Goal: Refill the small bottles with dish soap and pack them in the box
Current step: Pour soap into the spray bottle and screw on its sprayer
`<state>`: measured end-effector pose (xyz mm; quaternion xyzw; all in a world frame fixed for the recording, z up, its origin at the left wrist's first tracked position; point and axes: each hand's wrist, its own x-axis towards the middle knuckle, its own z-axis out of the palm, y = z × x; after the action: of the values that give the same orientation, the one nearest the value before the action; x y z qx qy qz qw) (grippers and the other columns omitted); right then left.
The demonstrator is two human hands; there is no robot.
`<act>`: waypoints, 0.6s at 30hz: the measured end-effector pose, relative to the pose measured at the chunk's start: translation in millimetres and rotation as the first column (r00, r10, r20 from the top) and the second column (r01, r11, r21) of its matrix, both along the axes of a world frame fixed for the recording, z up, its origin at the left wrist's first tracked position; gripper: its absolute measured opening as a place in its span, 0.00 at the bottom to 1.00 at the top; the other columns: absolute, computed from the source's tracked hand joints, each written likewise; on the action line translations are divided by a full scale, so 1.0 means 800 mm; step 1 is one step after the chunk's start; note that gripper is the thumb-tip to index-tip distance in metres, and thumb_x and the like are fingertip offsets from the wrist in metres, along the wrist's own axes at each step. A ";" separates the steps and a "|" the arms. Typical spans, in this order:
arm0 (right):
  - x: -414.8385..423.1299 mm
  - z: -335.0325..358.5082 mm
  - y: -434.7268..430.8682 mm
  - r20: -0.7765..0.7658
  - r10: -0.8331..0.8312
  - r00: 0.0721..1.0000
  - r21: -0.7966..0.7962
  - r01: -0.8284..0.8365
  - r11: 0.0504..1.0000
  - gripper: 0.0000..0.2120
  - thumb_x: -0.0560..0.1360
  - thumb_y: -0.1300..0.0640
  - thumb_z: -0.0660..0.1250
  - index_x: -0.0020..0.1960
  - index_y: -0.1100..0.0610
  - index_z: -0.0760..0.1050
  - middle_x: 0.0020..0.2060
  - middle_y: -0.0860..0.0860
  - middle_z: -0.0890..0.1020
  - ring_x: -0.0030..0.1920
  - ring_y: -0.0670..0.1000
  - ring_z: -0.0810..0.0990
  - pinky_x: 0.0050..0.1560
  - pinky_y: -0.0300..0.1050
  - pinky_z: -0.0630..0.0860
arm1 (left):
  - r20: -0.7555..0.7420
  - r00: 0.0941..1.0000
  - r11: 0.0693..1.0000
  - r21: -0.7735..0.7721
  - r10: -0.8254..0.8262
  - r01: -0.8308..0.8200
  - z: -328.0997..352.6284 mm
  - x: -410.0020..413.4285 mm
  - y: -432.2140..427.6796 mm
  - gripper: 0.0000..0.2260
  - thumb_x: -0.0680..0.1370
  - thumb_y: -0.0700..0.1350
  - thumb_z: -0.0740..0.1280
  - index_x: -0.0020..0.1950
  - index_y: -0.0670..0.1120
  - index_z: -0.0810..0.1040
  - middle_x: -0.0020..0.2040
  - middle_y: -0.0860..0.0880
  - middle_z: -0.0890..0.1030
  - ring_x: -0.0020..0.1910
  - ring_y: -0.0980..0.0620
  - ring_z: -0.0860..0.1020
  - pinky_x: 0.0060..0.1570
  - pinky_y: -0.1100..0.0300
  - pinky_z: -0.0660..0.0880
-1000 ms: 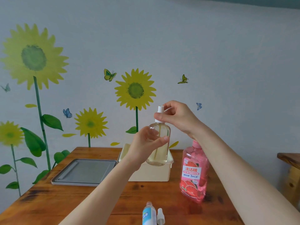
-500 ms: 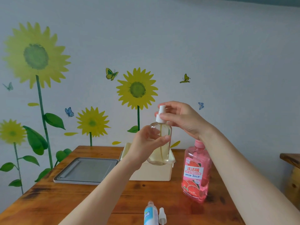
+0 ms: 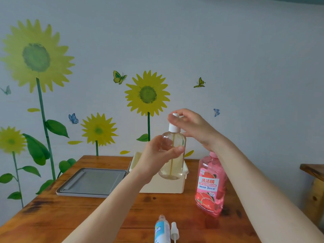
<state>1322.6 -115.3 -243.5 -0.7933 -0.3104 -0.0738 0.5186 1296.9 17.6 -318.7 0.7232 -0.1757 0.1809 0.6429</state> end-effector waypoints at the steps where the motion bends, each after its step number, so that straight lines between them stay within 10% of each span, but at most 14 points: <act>1: 0.001 0.000 -0.003 -0.035 0.057 0.998 0.033 -0.056 0.998 0.19 0.70 0.46 0.68 0.59 0.50 0.73 0.50 0.51 0.81 0.51 0.46 0.80 0.54 0.43 0.76 | -0.002 1.000 1.000 -0.013 -0.002 0.002 0.001 0.000 0.001 0.26 0.60 0.57 0.73 0.50 0.43 0.74 0.44 0.45 0.78 0.48 0.44 0.81 0.45 0.56 0.74; 6: 0.004 -0.001 0.003 0.080 -0.037 0.996 0.072 0.031 0.997 0.14 0.69 0.55 0.73 0.52 0.54 0.74 0.36 0.48 0.80 0.36 0.42 0.79 0.42 0.35 0.75 | -0.023 0.999 1.000 0.002 0.022 -0.022 0.001 0.004 0.005 0.18 0.65 0.52 0.74 0.48 0.45 0.74 0.41 0.49 0.77 0.45 0.47 0.80 0.45 0.56 0.75; 12: 0.004 -0.004 -0.004 -0.130 0.148 0.980 0.150 -0.128 0.980 0.13 0.73 0.55 0.68 0.57 0.56 0.75 0.54 0.55 0.81 0.55 0.50 0.80 0.56 0.47 0.76 | -0.020 1.000 1.000 -0.026 0.000 -0.001 0.001 0.004 0.007 0.21 0.62 0.55 0.74 0.47 0.44 0.73 0.43 0.47 0.78 0.48 0.45 0.81 0.46 0.54 0.74; 18: 0.006 -0.011 0.004 -0.027 -0.023 0.999 0.103 0.025 0.994 0.19 0.66 0.49 0.73 0.52 0.56 0.74 0.41 0.49 0.80 0.41 0.45 0.79 0.48 0.39 0.75 | 0.001 0.999 0.999 0.001 0.035 -0.035 -0.004 0.004 0.005 0.19 0.64 0.54 0.74 0.47 0.46 0.73 0.40 0.50 0.77 0.48 0.44 0.80 0.46 0.54 0.74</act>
<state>1327.2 -111.8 -252.6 -0.7701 -0.2898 -0.0855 0.5618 1300.3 21.9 -321.6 0.7263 -0.1633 0.1924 0.6393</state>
